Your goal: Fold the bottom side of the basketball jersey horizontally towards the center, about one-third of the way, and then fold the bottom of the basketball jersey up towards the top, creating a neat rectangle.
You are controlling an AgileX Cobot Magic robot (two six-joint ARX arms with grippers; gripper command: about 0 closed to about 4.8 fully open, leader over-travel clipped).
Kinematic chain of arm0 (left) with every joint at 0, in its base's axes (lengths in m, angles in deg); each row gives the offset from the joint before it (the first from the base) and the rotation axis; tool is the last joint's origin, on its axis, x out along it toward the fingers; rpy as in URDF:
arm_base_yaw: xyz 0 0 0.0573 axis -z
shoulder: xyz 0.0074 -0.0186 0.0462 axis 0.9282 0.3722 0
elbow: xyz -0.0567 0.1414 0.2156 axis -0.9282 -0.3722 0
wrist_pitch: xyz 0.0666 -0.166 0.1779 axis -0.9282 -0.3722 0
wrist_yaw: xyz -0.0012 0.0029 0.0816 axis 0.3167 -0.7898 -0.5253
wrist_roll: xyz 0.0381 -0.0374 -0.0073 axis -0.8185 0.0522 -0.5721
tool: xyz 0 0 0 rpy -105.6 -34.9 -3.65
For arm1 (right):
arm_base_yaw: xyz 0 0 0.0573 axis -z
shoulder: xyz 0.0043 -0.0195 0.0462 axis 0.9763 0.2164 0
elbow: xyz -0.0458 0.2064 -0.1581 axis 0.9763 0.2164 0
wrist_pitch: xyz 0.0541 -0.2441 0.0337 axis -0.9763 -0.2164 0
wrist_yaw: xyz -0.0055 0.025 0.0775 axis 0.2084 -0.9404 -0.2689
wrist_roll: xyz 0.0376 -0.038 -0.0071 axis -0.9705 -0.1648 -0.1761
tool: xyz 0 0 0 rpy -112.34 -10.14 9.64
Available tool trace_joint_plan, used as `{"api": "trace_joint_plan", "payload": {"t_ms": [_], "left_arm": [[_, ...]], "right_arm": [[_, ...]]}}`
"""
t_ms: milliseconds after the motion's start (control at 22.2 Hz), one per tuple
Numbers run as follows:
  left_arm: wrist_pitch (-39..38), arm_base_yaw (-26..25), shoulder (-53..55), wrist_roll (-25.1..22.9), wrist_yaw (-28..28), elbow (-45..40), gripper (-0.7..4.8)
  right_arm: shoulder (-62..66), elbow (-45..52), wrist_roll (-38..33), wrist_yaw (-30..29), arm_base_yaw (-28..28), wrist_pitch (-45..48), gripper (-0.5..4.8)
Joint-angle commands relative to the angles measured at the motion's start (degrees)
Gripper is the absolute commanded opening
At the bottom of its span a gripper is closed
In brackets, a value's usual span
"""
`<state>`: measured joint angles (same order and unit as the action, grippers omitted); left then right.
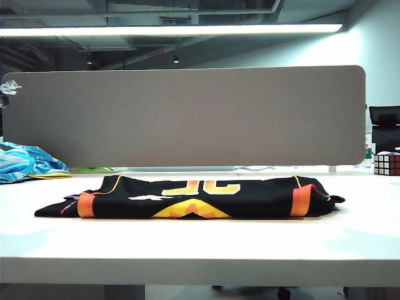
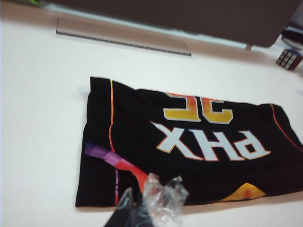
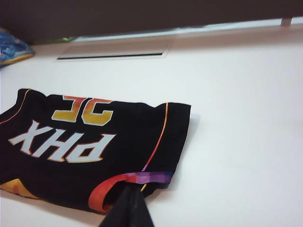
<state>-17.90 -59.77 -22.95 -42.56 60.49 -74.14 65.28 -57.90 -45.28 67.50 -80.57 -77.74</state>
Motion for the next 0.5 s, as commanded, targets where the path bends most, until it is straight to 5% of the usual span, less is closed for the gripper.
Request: {"api": "trace_joint_plan", "payload": {"t_ms": [45, 496], "left_arm": [[6.25, 1.07, -0.48, -0.77, -1.84, -2.19, -0.06], [11.8, 1.64, -3.39, -3.89, -5.6, -6.58, -0.06]], "right_arm": [[-2.27, 3.28, 0.52, 0.94, -0.07, 4.79, 0.17], [-9.94, 8.72, 3.39, 1.99, -0.04, 4.17, 0.09]]}}
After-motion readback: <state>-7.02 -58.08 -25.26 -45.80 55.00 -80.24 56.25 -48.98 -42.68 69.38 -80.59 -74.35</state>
